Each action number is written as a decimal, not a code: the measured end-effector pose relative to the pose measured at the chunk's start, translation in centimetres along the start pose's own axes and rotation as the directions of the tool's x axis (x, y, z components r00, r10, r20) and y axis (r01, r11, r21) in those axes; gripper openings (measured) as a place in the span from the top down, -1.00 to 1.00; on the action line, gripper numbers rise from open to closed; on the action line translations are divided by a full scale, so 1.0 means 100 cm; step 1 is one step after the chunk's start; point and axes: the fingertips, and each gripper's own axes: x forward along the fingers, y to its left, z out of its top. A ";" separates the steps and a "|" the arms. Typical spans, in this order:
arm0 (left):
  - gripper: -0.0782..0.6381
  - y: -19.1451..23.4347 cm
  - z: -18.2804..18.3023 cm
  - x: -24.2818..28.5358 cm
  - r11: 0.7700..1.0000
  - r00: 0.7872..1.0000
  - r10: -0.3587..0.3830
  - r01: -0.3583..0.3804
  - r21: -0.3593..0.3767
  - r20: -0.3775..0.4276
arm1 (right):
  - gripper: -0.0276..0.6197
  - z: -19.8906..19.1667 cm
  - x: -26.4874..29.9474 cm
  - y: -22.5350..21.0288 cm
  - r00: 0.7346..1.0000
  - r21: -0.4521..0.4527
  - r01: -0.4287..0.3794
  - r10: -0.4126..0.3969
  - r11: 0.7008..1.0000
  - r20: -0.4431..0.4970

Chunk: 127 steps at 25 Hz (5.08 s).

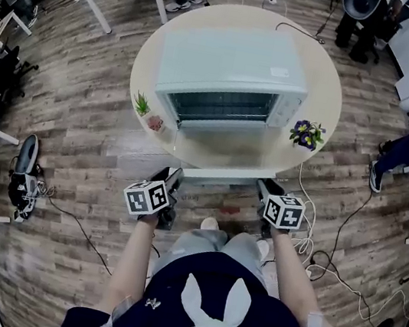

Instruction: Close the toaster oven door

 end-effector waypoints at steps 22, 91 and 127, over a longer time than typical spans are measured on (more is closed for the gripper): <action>0.24 -0.008 0.002 -0.019 1.000 0.993 -0.008 0.004 0.026 0.118 | 0.61 0.021 -0.009 0.006 0.999 0.036 -0.009 0.008 0.999 0.031; 0.51 -0.025 0.031 -0.007 0.991 0.995 0.071 -0.078 0.108 0.069 | 0.61 0.063 -0.022 0.018 0.993 0.038 -0.006 0.001 0.999 0.122; 0.51 -0.034 0.062 -0.010 0.992 0.996 0.037 -0.046 0.113 0.087 | 0.61 0.096 -0.026 0.025 0.984 0.050 0.012 -0.021 0.999 0.179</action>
